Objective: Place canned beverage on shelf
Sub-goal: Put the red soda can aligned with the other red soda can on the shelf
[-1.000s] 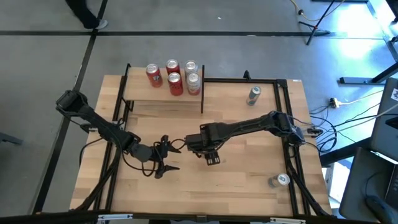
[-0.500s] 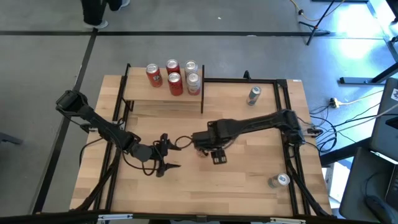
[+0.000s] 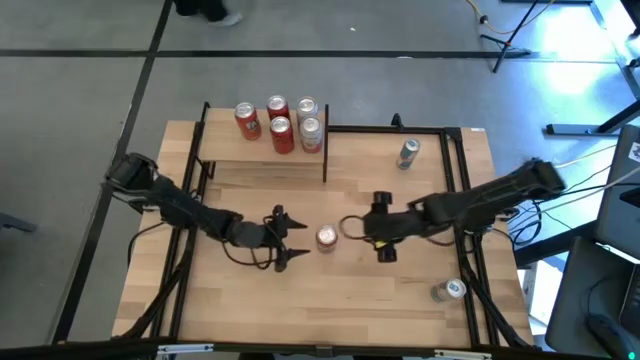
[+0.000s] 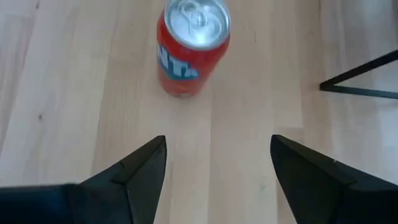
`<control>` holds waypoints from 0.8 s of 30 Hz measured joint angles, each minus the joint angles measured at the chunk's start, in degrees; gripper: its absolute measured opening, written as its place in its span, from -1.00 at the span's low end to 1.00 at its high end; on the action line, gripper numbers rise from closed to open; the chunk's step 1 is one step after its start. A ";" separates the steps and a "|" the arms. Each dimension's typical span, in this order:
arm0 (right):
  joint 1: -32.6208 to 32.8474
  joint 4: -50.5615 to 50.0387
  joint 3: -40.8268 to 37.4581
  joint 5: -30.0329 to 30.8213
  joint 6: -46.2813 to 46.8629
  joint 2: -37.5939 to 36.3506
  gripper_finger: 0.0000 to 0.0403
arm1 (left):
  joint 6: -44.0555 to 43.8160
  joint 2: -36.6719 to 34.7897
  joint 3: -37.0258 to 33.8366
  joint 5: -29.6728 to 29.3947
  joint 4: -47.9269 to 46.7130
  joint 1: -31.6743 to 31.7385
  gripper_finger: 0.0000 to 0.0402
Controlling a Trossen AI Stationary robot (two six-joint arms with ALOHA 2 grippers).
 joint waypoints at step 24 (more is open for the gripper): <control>-0.73 49.41 -38.51 0.41 -7.74 -18.80 0.34 | 8.44 15.95 13.73 4.80 2.26 7.76 0.59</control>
